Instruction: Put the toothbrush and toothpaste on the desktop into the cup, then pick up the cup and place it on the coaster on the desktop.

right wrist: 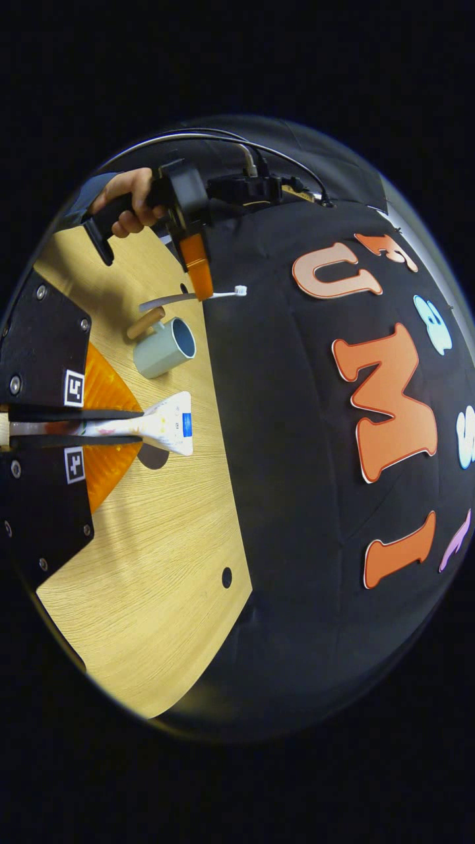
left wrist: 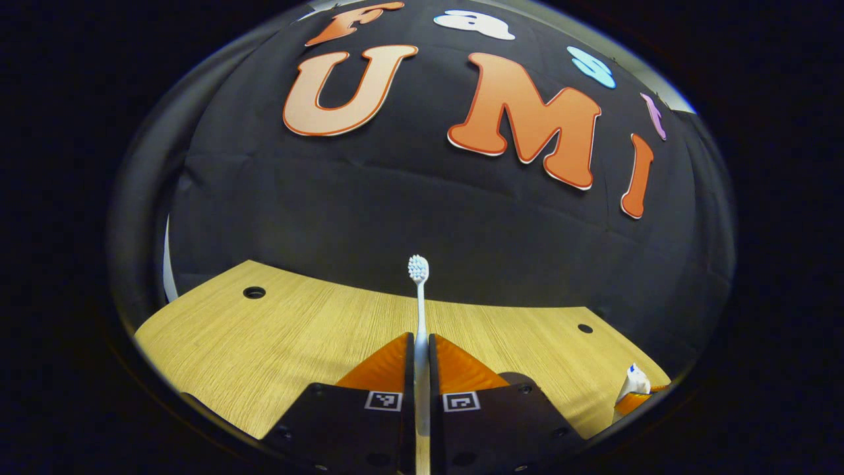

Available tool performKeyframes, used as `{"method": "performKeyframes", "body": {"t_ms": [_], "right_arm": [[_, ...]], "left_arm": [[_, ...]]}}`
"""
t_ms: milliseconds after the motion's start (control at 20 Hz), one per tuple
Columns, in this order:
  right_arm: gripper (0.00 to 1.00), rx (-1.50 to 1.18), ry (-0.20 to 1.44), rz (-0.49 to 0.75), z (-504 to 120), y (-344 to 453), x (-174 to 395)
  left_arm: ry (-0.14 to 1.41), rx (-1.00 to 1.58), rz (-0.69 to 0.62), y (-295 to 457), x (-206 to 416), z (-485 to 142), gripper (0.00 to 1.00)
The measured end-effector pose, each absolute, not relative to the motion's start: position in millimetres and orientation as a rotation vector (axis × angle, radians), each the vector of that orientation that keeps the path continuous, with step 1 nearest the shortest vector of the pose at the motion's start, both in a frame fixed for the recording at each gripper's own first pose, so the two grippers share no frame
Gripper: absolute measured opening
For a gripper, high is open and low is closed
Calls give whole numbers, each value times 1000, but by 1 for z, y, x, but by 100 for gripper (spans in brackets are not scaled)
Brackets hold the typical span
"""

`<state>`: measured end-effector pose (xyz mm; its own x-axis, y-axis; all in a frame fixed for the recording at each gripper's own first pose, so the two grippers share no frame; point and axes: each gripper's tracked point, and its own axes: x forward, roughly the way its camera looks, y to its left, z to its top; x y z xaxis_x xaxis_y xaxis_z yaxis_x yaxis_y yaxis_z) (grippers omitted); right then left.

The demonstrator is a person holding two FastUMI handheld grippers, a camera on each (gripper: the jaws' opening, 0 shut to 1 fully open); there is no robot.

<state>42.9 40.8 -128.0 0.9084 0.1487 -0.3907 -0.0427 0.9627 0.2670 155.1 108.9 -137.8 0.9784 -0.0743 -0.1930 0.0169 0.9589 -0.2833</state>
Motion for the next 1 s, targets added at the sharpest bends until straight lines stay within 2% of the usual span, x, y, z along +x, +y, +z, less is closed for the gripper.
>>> {"method": "performKeyframes", "body": {"t_ms": [400,650,1000], "right_arm": [[8,243,422,96,-131,35,55],[8,213,407,95,-132,30,58],[8,217,387,107,-125,35,67]], "left_arm": [[95,-246,-58,93,198,-100,8],[121,-216,-42,86,222,-122,8],[275,-237,-44,84,229,-187,8]]}}
